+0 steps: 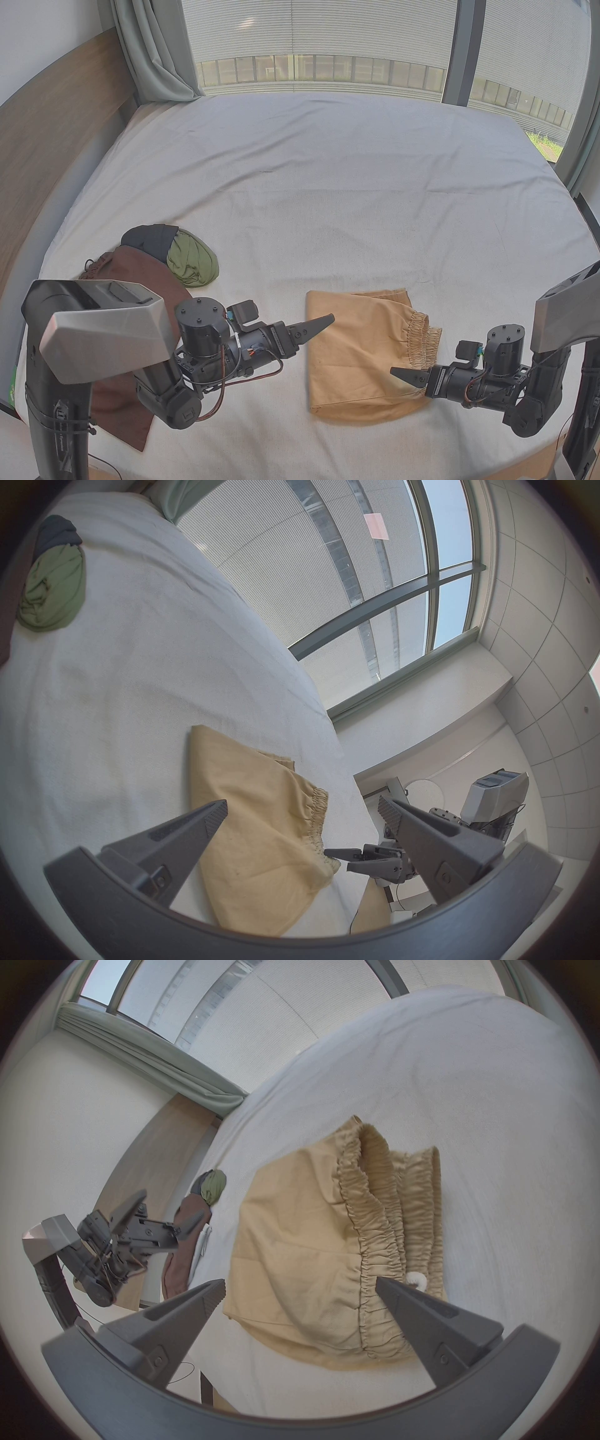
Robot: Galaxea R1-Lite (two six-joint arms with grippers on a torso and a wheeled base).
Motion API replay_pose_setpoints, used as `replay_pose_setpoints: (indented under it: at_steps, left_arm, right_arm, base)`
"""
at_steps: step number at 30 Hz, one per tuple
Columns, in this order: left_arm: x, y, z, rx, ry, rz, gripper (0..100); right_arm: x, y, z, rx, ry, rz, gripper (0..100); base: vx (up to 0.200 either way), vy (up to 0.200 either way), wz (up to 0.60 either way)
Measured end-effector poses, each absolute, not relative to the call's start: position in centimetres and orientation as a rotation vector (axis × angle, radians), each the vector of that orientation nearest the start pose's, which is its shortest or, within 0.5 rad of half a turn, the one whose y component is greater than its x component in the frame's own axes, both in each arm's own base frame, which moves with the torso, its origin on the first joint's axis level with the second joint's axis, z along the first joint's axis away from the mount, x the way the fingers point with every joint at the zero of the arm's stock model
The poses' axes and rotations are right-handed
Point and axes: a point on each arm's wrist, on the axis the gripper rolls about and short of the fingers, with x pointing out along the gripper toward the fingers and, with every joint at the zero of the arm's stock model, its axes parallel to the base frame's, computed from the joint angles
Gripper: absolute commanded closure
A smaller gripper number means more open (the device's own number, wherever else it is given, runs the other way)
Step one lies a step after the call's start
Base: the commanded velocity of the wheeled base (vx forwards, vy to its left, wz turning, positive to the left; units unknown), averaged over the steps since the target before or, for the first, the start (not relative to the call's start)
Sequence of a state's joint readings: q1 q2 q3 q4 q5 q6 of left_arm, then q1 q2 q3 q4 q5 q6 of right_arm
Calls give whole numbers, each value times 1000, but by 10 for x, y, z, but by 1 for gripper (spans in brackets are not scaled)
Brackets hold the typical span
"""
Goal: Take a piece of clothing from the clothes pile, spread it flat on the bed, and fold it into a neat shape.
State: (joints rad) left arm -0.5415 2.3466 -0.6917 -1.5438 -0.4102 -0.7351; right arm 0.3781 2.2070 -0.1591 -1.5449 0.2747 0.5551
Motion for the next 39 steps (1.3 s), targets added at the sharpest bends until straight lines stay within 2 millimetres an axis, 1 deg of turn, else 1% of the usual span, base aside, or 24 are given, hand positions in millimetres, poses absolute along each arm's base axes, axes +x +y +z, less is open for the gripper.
replay_pose_setpoints:
  at_steps: [9, 12, 16, 20, 26, 29, 32, 34, 39]
  left_arm:
    - [309, -179, 30, -636, 474, -917, 0]
    - [308, -170, 33, -608, 460, -925, 0]
    - [307, -163, 35, -572, 448, -929, 0]
    - [305, -159, 36, -559, 442, -926, 0]
    - [303, -154, 39, -496, 405, -926, 0]
    - [303, -152, 39, -450, 380, -928, 0]
    - [303, -151, 40, -433, 370, -925, 0]
    - [303, -150, 40, -427, 366, -923, 0]
    - [303, -149, 41, -415, 358, -920, 0]
  right_arm:
    - [230, 97, -20, 477, 767, 445, 0]
    - [229, 96, -25, 475, 783, 439, 0]
    - [229, 97, -25, 474, 788, 439, 0]
    - [230, 98, -15, 479, 754, 452, 0]
    - [237, 100, 25, 516, 580, 509, 0]
    - [242, 101, 39, 551, 522, 520, 0]
    - [247, 101, 44, 568, 492, 518, 0]
    - [251, 99, 43, 574, 484, 508, 0]
    - [260, 93, 34, 582, 494, 468, 0]
  base:
    - [0, 0, 0]
    - [0, 0, 0]
    - [0, 0, 0]
    - [0, 0, 0]
    - [0, 0, 0]
    - [0, 0, 0]
    - [0, 0, 0]
    - [0, 0, 0]
    - [0, 0, 0]
